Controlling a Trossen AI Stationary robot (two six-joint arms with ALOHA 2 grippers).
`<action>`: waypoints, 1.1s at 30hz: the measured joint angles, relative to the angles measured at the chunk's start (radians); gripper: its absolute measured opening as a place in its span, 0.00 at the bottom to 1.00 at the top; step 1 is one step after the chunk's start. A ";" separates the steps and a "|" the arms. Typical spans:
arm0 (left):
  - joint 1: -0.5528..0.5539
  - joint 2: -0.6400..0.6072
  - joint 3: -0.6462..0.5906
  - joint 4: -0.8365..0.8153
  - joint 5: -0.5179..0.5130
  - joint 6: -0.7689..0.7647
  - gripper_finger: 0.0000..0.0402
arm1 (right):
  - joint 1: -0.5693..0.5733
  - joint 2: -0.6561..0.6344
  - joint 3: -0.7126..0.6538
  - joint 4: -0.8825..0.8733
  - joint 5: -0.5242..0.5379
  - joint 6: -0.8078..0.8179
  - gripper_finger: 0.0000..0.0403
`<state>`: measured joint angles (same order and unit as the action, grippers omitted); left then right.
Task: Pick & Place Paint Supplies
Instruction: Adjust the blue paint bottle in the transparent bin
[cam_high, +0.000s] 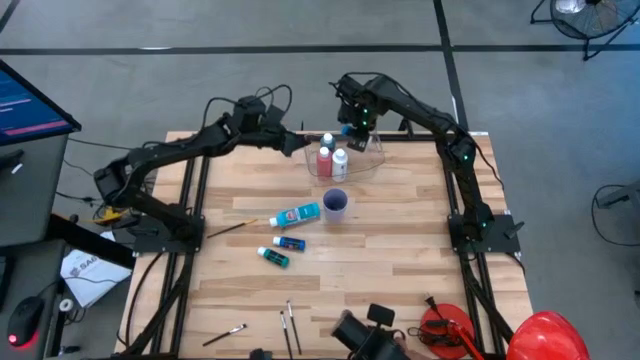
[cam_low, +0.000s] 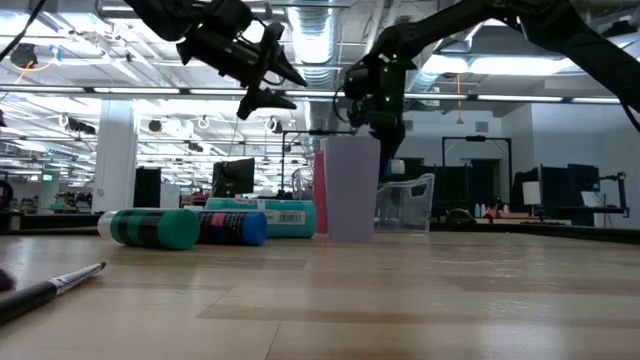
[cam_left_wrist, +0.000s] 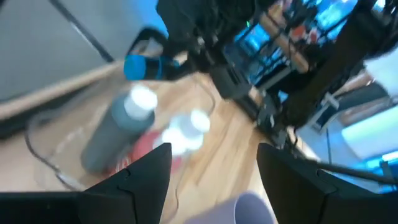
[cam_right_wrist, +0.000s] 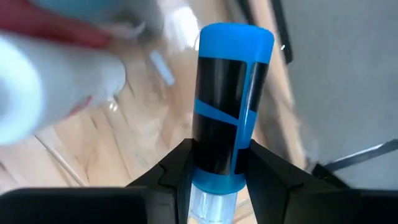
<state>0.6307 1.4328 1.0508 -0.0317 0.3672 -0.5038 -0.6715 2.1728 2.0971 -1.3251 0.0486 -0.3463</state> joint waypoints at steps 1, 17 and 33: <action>0.010 -0.001 0.000 0.024 0.001 -0.005 0.57 | 0.000 0.000 0.020 -0.001 0.000 0.000 0.28; 0.100 -0.001 0.000 0.161 0.031 -0.186 0.57 | 0.003 -0.017 0.253 0.049 -0.092 0.085 0.28; 0.104 -0.001 -0.158 0.358 0.029 -0.222 0.57 | 0.008 -0.035 0.258 0.172 -0.427 0.307 0.28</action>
<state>0.7352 1.4319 0.8925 0.3261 0.3962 -0.7255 -0.6633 2.1380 2.3554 -1.1533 -0.3779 -0.0398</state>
